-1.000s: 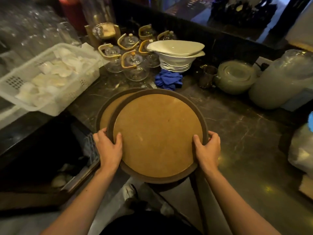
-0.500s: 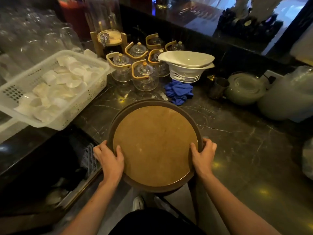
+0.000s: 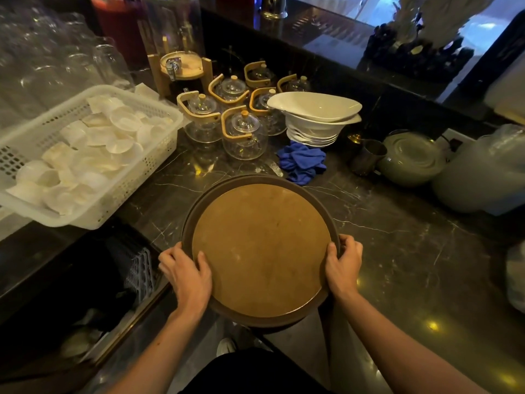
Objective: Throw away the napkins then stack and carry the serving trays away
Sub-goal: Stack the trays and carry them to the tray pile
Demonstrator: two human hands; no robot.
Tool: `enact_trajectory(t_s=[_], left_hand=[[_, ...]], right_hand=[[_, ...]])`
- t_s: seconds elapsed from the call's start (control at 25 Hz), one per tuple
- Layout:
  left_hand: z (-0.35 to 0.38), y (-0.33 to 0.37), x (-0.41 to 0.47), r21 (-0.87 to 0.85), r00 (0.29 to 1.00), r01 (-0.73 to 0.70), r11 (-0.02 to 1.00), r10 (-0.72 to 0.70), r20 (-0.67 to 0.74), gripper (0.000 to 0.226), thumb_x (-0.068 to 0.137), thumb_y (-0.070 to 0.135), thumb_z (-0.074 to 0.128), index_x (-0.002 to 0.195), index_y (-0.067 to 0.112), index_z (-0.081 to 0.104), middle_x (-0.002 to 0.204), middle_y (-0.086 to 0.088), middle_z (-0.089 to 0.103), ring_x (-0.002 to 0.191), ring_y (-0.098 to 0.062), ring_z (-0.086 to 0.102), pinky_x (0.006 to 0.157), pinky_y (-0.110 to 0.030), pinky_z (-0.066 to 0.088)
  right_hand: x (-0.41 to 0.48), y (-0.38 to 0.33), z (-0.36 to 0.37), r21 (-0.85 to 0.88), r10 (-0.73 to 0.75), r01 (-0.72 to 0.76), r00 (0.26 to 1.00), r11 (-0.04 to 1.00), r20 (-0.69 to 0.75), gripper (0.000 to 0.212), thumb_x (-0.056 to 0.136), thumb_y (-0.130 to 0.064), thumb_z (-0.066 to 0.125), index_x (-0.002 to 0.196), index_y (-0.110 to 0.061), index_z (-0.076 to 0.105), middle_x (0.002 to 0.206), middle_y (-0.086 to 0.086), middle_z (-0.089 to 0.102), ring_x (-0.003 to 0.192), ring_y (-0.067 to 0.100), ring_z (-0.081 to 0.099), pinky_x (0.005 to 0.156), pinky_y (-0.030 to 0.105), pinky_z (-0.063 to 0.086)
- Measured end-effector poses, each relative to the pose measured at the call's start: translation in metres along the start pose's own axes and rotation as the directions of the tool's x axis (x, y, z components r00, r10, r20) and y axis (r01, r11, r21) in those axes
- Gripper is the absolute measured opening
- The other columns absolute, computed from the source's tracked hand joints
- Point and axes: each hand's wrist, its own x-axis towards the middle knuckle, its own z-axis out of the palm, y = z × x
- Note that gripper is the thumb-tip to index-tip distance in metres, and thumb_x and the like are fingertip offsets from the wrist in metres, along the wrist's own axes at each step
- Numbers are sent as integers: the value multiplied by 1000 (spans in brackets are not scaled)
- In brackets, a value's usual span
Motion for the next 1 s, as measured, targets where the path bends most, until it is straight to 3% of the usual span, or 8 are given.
enact_trajectory(t_s=[0.56,0.68,0.76,0.84,1.0], left_hand=[[5,-7,14,33,1000,-25,999,25,15,49,96,19,53,137,-4,38,132,-24,37,121,-39,42,100,-46,37],[2,-3,13,56,999,-12,998,10,35,51,99,24,48,140,-1,34,136,-22,37,111,-39,52,83,-41,41],[0,2,13,127,998,11,992,-19,64,53,100,29,43,144,1,30,137,-22,39,105,-41,56,76,-42,40],[-3,6,17,240,993,25,970,-52,110,55,101,33,38,145,3,27,137,-23,41,105,-45,57,78,-47,43],[-10,6,29,452,973,-109,885,2,232,51,101,39,32,135,2,26,122,-25,55,95,-46,64,78,-49,47]], right_hand=[[6,-2,18,-113,6,2,997,994,72,42,101,-24,47,141,-10,42,134,9,43,121,23,49,100,38,40],[10,-2,20,-171,22,-4,994,985,106,48,102,-28,41,148,-13,35,137,9,44,123,25,49,101,41,41],[13,-1,21,-204,16,8,993,979,119,47,103,-29,39,147,-13,36,138,11,48,124,27,50,102,42,41],[15,-2,22,-230,20,9,992,973,125,46,103,-29,37,145,-11,36,137,12,49,124,28,51,101,43,41],[16,-5,23,-308,18,24,991,951,134,43,103,-28,35,142,-9,37,135,15,52,120,31,53,97,44,43]])
